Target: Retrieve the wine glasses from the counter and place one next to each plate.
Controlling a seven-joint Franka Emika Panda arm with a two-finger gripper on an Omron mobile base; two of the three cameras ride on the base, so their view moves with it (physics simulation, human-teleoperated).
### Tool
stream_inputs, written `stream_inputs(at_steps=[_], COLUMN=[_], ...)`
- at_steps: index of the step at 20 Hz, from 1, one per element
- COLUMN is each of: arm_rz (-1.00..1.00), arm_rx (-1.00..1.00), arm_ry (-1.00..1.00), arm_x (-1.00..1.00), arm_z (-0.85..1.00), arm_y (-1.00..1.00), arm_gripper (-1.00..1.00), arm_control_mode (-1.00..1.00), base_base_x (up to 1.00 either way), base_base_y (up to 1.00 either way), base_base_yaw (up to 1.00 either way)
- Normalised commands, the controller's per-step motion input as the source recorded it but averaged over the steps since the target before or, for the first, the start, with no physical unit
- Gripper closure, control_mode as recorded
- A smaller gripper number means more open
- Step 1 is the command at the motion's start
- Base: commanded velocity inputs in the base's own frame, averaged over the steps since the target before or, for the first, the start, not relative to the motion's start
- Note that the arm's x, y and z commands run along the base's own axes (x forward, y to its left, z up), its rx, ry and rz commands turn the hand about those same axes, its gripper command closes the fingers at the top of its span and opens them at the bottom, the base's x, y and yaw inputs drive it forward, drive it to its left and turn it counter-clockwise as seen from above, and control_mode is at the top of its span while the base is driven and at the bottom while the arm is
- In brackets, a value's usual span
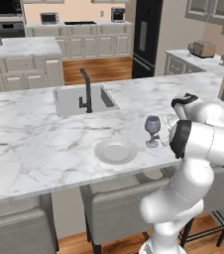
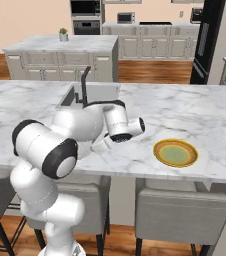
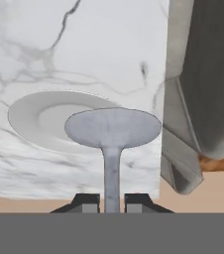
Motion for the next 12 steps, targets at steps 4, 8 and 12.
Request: stream_inputs(at_steps=[4, 8, 12], arm_rz=[0.03, 0.03, 0.06], arm_rx=[0.00, 0.00, 0.00], arm_ry=[0.00, 0.00, 0.01], arm_x=[0.51, 0.40, 0.25], arm_z=[-0.26, -0.29, -0.32], arm_y=[0.00, 0.00, -0.07], arm_gripper=[1.00, 1.00, 1.00], arm_control_mode=[-1.00, -1.00, -1.00], base_base_x=[0.00, 0.00, 0.00], base_base_y=[0.00, 0.00, 0.00], base_base_yaw=[0.00, 0.00, 0.00])
